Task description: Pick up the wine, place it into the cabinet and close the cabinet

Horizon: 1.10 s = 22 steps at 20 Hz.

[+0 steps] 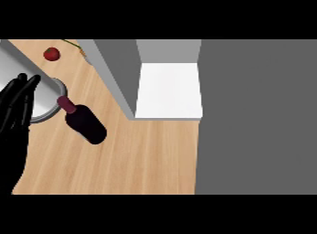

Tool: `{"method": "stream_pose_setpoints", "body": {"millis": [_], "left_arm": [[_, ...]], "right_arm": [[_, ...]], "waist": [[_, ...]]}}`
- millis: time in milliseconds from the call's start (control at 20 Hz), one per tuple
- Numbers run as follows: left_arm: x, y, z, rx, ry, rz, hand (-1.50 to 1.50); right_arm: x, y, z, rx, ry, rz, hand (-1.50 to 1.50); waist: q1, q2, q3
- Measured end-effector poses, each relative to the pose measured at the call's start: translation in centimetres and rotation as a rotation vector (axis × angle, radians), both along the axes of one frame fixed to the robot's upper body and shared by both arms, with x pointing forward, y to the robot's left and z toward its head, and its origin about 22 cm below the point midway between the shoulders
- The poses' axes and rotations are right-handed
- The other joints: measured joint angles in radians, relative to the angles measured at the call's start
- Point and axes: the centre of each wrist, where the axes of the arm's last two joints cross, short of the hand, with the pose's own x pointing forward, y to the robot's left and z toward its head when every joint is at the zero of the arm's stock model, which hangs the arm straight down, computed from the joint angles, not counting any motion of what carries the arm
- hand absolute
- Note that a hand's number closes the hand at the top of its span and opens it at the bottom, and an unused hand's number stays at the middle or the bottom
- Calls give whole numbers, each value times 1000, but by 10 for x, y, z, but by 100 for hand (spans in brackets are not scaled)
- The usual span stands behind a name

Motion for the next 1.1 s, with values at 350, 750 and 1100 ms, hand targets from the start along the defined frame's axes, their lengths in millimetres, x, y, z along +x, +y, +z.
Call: {"method": "stream_pose_setpoints", "body": {"millis": [350, 750, 1100], "left_arm": [[27, 26, 3, -6, 44, -209, -150], [52, 48, 20, -124, 231, -419, -150], [52, 63, 58, -144, 273, -448, -150]], "right_arm": [[-23, 3, -5, 24, 56, 36, -150], [-59, 23, 18, 90, 178, 189, -150], [-78, 45, 41, 107, 228, 227, -150]], "waist": [[-38, 13, -31], [-33, 12, -36], [-24, 11, -36]]}}
